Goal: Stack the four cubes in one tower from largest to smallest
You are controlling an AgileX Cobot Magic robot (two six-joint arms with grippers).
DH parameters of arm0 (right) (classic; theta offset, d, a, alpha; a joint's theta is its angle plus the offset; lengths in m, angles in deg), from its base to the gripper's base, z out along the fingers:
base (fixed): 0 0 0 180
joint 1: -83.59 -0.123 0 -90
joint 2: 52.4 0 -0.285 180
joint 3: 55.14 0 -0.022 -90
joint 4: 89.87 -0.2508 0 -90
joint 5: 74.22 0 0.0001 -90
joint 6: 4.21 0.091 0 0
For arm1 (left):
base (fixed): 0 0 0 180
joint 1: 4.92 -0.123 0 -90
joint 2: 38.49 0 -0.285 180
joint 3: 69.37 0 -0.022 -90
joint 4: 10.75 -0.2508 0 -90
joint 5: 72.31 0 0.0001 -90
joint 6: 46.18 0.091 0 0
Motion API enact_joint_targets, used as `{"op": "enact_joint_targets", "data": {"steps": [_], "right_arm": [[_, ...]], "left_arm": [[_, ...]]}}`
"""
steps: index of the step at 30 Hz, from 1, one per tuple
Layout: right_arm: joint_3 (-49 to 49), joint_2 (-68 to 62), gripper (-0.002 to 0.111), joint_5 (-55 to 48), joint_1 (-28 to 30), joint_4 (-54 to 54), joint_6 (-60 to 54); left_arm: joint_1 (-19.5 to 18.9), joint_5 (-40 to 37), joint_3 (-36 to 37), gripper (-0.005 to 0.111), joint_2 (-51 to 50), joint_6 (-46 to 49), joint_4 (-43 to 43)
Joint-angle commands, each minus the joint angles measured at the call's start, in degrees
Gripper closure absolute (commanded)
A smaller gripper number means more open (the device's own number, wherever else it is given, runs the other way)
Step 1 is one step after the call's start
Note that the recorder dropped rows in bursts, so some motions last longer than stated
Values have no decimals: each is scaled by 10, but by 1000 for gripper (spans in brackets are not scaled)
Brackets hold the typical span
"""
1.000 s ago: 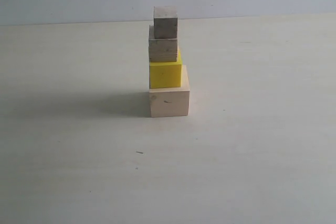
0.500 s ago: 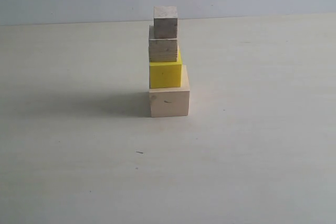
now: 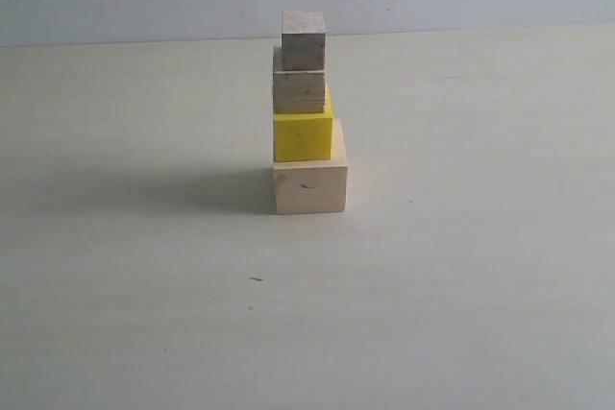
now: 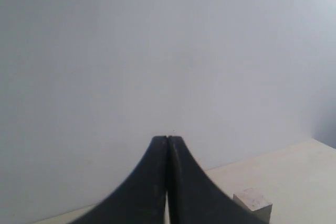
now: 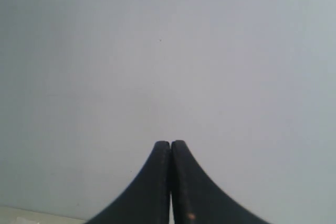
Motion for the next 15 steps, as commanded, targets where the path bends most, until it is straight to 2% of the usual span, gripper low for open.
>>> {"op": "enact_joint_targets", "data": {"steps": [1,10,12,15], "right_arm": [[2,2,108,-3,2,4,4],[2,2,108,-3,2,2,4],[2,2,108,-3,2,2,4],[2,2,108,-3,2,2,4]], "left_arm": [[-2,3,2,107,4,-1,4],[-6,6,2,107,8,2,-1],[-31,-6,2,107,25,0,-1],[-107,-79,2,107,70,-6,-1]]}}
